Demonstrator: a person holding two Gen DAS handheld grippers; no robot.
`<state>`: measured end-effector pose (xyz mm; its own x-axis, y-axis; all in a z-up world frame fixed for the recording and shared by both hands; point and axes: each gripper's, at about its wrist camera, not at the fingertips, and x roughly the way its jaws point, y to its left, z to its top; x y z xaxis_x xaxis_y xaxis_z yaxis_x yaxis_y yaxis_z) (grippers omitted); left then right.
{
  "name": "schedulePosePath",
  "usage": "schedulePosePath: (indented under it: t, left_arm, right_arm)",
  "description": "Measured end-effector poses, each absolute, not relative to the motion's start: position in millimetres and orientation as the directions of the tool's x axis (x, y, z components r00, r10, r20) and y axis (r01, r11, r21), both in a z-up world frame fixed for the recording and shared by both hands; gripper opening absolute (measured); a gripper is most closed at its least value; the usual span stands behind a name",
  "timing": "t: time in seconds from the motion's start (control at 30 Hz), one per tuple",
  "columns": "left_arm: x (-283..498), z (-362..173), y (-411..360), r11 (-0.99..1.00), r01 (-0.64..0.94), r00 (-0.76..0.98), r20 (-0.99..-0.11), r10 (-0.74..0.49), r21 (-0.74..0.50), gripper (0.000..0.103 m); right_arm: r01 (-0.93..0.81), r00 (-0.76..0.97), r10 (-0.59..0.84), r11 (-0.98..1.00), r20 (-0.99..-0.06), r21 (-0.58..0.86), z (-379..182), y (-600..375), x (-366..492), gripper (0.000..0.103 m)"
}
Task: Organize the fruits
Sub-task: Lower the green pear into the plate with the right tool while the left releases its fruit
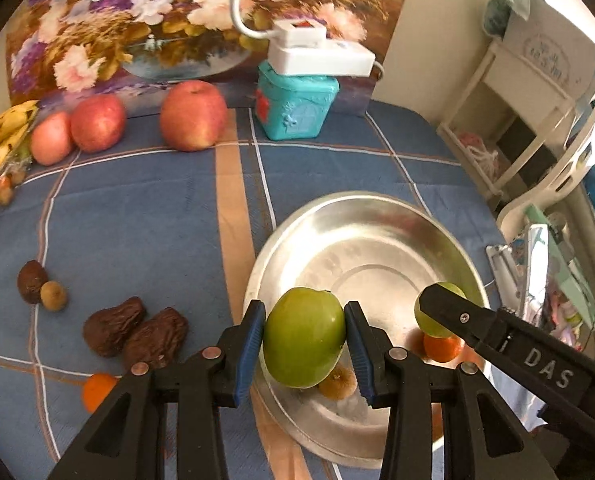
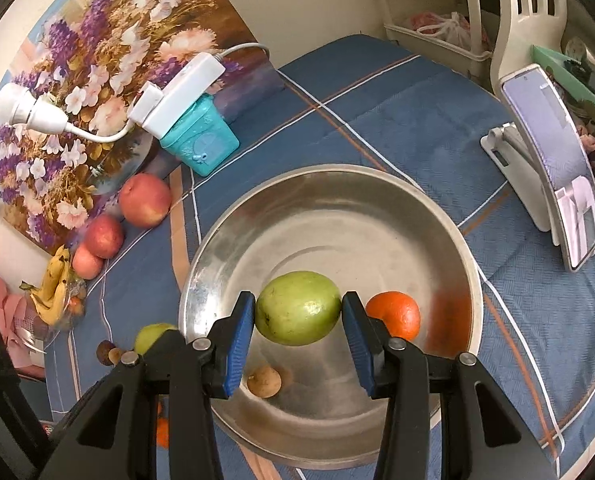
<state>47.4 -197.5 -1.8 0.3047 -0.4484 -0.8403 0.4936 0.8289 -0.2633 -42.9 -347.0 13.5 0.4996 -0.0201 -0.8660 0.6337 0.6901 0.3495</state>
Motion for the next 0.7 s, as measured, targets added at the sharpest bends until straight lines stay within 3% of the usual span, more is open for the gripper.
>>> schedulePosePath:
  t: [0.7]
  left_arm:
    - [40, -17, -221, 0.817, 0.537, 0.306, -0.855, -0.420, -0.209, 0.044]
  right_arm:
    - [0.648, 0.446, 0.009, 0.687, -0.895, 0.329, -8, -349, -37, 0.047]
